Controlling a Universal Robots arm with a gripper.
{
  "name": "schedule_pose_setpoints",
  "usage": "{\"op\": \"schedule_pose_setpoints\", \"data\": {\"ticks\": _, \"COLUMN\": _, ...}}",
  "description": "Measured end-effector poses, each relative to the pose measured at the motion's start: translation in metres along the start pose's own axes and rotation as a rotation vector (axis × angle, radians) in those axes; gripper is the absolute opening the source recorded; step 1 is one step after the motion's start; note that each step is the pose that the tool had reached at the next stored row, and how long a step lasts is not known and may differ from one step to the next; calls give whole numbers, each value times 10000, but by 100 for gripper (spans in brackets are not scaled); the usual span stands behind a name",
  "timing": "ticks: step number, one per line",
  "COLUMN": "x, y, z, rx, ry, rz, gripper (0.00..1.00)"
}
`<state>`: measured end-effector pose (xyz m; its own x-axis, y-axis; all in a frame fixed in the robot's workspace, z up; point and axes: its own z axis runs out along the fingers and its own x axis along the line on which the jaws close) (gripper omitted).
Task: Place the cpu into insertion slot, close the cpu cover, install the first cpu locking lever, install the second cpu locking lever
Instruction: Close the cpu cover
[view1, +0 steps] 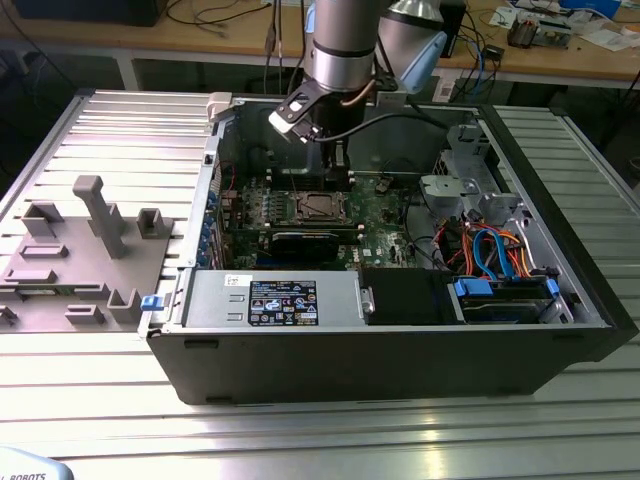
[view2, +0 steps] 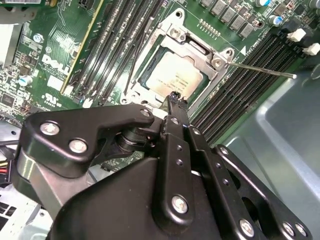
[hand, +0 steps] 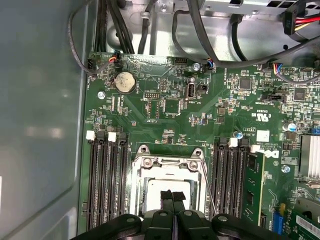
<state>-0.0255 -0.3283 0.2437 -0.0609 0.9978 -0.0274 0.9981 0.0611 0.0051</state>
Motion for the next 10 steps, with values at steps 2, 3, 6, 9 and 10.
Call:
{"op": "schedule_pose_setpoints", "data": {"ticks": 2, "x": -1, "y": 0, "z": -31, "rx": 0, "ry": 0, "rz": 0, "gripper": 11}}
{"op": "schedule_pose_setpoints", "data": {"ticks": 3, "x": -1, "y": 0, "z": -43, "rx": 0, "ry": 1, "rz": 0, "gripper": 11}}
{"op": "schedule_pose_setpoints", "data": {"ticks": 6, "x": -3, "y": 0, "z": -105, "rx": 0, "ry": 0, "rz": 1, "gripper": 11}}
{"op": "schedule_pose_setpoints", "data": {"ticks": 9, "x": -4, "y": 1, "z": -158, "rx": 0, "ry": 0, "rz": 0, "gripper": 11}}
{"op": "schedule_pose_setpoints", "data": {"ticks": 10, "x": -4, "y": 1, "z": -157, "rx": -2, "ry": 3, "rz": 1, "gripper": 11}}
